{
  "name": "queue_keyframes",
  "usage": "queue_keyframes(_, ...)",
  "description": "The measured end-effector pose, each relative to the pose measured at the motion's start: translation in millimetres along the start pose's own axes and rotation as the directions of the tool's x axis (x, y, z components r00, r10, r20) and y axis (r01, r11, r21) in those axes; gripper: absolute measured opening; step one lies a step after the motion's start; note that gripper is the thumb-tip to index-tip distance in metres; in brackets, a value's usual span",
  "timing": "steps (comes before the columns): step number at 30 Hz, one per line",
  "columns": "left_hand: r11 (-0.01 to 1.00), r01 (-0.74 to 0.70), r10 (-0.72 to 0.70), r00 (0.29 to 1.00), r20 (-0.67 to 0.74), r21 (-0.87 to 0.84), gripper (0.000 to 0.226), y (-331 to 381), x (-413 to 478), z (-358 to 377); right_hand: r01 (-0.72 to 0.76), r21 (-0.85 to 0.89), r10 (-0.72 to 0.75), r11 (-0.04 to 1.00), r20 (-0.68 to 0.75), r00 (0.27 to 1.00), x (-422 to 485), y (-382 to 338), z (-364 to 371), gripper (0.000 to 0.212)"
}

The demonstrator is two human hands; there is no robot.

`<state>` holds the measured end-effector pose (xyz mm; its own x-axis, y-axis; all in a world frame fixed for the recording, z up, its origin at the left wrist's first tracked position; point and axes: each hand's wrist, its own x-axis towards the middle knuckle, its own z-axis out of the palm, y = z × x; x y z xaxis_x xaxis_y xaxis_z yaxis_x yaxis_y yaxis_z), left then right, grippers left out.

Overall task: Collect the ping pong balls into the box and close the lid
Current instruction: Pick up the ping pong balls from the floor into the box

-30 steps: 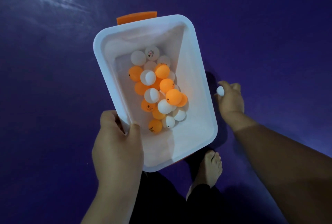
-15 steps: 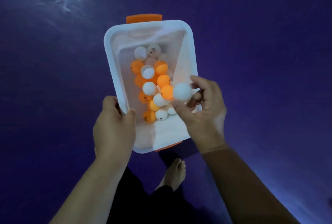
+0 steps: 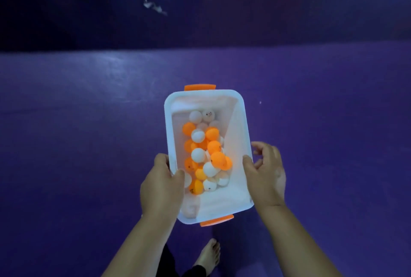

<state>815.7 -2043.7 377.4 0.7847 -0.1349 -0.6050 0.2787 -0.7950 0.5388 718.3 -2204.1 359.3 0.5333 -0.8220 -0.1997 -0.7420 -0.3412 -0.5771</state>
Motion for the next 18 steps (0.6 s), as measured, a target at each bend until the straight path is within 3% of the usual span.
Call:
queue_keyframes(9, 0.999, -0.045, 0.045, 0.999, -0.016, -0.014, 0.006, 59.7, -50.3, -123.1, -0.079, -0.050, 0.085, 0.996, 0.131, 0.988, -35.5, -115.2, -76.4, 0.034)
queue_keyframes(18, 0.995, -0.090, 0.089, 0.996, 0.019, 0.037, 0.007, 71.0, -99.1, -231.8, -0.020, 0.007, 0.018, 1.000, 0.228, 0.974, -87.1, -207.8, -137.4, 0.032)
